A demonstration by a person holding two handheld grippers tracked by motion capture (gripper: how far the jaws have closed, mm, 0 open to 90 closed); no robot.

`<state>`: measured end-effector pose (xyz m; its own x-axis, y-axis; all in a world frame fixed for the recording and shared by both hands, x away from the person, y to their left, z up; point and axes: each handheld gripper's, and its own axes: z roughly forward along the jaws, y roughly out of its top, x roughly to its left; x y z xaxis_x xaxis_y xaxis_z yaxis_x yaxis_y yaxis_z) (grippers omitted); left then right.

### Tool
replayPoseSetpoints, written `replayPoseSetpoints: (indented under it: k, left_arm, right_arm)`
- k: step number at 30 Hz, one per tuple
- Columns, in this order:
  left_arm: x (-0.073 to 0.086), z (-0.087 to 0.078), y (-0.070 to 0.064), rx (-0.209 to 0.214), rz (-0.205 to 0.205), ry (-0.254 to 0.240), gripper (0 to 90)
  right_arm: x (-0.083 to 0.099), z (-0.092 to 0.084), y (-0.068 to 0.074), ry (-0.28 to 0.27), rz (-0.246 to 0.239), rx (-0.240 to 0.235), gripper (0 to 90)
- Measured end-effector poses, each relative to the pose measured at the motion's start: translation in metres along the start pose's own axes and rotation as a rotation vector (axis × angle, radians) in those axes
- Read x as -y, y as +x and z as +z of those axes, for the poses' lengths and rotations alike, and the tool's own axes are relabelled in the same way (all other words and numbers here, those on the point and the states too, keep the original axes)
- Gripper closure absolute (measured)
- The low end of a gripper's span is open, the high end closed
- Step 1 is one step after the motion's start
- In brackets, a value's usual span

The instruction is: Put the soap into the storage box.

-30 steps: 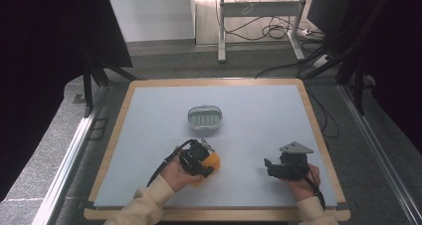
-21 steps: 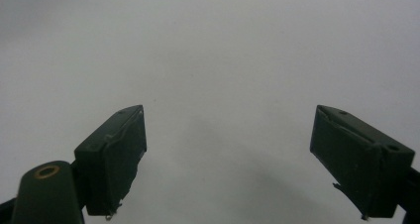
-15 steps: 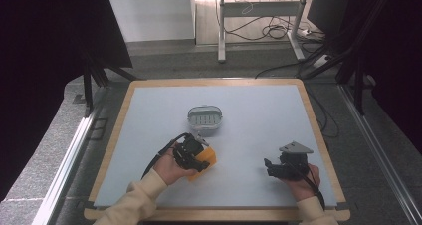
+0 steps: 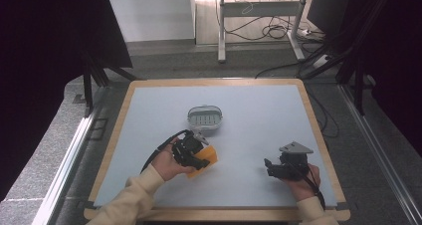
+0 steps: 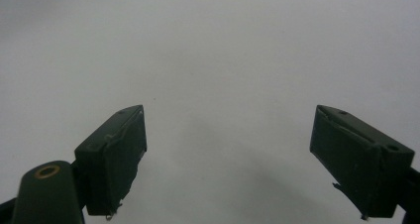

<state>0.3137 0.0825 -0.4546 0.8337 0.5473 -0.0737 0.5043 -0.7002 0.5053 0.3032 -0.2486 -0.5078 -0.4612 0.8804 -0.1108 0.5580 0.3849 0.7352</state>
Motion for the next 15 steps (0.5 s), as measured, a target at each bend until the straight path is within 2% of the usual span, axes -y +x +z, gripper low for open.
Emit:
replayPoseSetpoints:
  k: [4,10,15]
  left_arm:
    - [0.0,-0.005,0.003,0.003,0.019,-0.009,61.9]
    - [0.003,-0.012,0.01,0.005,0.015,-0.024,61.9]
    - [0.003,-0.015,0.015,-0.015,0.026,-0.037,61.9]
  right_arm:
    - [0.0,0.0,0.0,-0.001,-0.004,-0.004,14.7]
    - [0.0,0.002,0.002,0.004,-0.013,-0.001,14.7]
    - [0.0,0.002,0.002,0.005,-0.016,0.001,14.8]
